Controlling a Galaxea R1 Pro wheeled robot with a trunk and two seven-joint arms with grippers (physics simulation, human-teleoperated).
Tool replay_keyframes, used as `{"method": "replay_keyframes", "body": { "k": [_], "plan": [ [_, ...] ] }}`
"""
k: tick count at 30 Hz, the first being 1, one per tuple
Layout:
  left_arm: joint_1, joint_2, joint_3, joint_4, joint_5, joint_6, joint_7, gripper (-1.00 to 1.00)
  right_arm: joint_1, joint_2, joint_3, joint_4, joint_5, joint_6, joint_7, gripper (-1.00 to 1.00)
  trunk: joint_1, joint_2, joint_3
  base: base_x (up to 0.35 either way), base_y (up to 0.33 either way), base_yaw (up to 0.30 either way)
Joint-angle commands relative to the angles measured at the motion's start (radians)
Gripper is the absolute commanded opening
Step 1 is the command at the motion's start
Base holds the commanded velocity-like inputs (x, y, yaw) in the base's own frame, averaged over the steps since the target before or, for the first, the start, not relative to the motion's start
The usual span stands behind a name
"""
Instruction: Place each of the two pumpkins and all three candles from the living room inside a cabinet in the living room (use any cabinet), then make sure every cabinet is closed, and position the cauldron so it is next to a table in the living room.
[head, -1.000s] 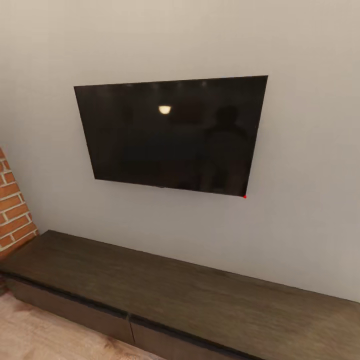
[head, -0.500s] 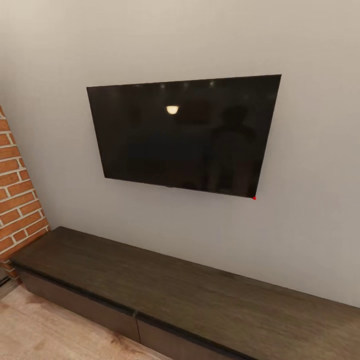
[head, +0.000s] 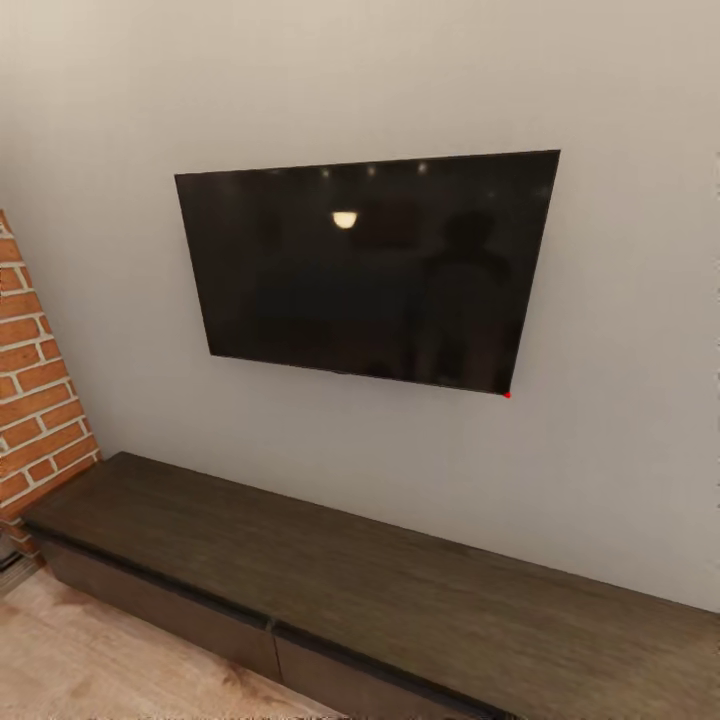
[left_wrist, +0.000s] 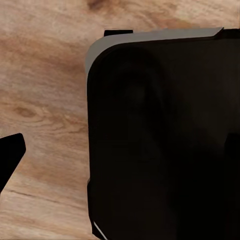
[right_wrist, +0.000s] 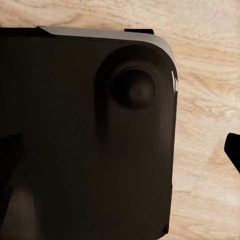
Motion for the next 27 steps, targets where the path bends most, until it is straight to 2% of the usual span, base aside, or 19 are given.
{"method": "replay_keyframes", "body": {
  "k": [1, 7, 27],
  "plan": [
    [0.000, 0.000, -0.001, 0.000, 0.000, -0.002, 0.000, 1.00, -0.001, 0.000, 0.000, 0.000, 0.000, -0.004, 0.001, 1.00, 0.000, -0.001, -0.001, -0.236, 0.000, 0.000],
    [0.000, 0.000, -0.003, 0.000, -0.003, -0.004, 0.000, 1.00, -0.001, 0.007, -0.001, 0.000, -0.001, -0.004, 0.002, 1.00, 0.000, -0.001, -0.001, -0.142, 0.000, 0.000],
    [0.000, 0.000, -0.005, 0.000, -0.006, -0.004, 0.000, 1.00, -0.001, 0.010, -0.002, 0.003, -0.001, -0.004, 0.000, 1.00, 0.000, -0.001, -0.001, -0.005, 0.000, 0.000]
  ]
}}
